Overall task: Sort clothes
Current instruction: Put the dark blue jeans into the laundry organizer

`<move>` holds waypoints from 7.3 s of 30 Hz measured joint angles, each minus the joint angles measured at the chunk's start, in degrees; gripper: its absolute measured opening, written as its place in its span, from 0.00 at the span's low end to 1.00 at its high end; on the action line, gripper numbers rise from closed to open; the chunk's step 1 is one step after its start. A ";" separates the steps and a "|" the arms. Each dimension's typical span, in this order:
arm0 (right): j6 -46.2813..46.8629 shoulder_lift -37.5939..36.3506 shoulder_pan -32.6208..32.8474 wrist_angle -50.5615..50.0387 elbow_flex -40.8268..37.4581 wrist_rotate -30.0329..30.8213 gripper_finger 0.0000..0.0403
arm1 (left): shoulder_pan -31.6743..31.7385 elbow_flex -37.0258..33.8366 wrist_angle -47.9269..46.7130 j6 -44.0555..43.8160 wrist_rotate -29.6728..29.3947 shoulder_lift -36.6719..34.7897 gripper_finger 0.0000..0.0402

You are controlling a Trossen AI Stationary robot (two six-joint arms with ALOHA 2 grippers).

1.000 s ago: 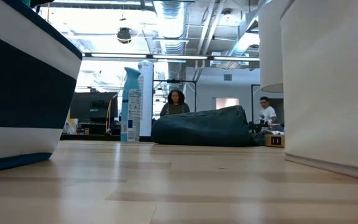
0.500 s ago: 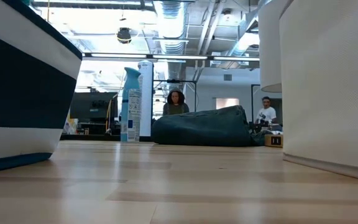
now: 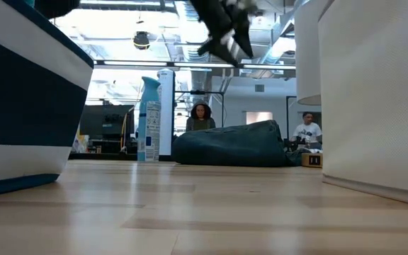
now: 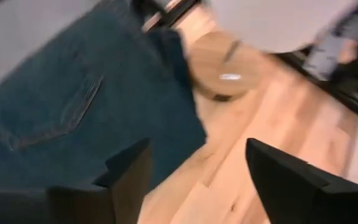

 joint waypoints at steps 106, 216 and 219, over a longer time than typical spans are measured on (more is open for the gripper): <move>-0.48 7.71 7.73 3.51 -0.07 -2.03 0.00 | -4.75 -11.02 -17.43 21.24 10.61 16.93 0.73; -15.48 8.00 7.94 36.03 -0.04 -0.35 0.00 | -24.39 -12.59 63.37 -6.28 29.65 -5.39 0.00; -13.08 7.97 7.93 34.26 -0.03 0.03 0.00 | -24.40 -12.55 62.21 -9.46 29.53 -1.23 0.00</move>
